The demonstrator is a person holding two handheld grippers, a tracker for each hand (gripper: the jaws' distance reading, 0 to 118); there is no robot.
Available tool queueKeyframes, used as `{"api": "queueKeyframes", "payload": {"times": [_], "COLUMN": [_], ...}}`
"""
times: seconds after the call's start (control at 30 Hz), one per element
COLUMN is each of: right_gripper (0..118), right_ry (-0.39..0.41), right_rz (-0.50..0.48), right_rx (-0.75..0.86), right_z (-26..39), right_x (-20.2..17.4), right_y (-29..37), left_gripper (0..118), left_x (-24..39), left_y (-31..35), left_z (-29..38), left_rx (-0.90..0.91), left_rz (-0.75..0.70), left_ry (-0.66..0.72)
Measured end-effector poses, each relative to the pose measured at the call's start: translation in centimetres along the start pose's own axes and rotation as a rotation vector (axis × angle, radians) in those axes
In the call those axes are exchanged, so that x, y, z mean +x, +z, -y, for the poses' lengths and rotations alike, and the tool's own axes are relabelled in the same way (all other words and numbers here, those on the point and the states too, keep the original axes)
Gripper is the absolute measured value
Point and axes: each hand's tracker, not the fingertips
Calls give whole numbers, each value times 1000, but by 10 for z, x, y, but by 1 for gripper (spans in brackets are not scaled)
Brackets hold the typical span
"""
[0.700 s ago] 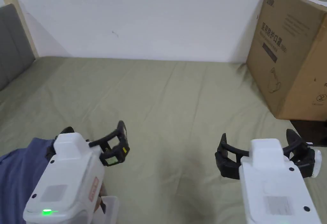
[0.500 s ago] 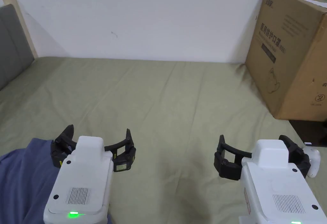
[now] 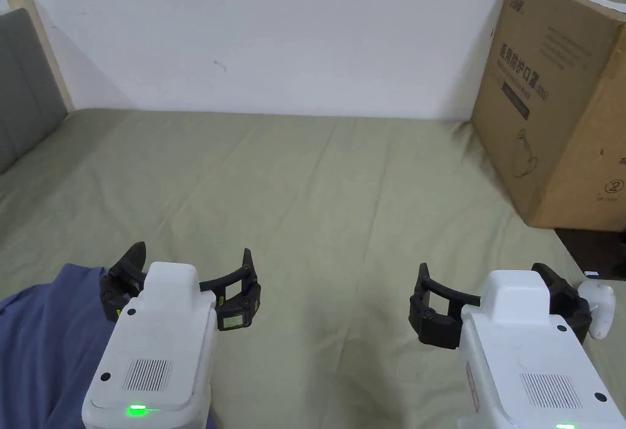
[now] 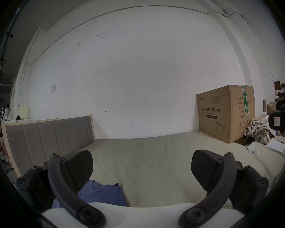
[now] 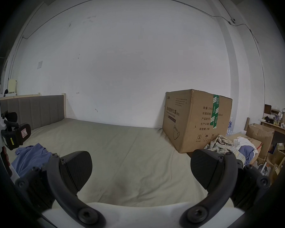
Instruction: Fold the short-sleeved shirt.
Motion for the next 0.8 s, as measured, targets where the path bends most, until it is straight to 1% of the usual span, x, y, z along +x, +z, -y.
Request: {"api": "queueKeyframes", "payload": {"times": [0.43,0.8], "right_gripper": [117,117], "right_ry": [-17,-21], "right_rz": [-4,-2], "right_rx": [-3,-2], "right_z": [-2,-3], "right_x": [2,3], "right_y": [1,2], "left_gripper": [118,118], "left_x": [-2,-1], "left_y": [1,2], "left_z": [-1,-2], "left_rx": [8,18], "left_rz": [-6,-5], "left_ry": [16,4]}}
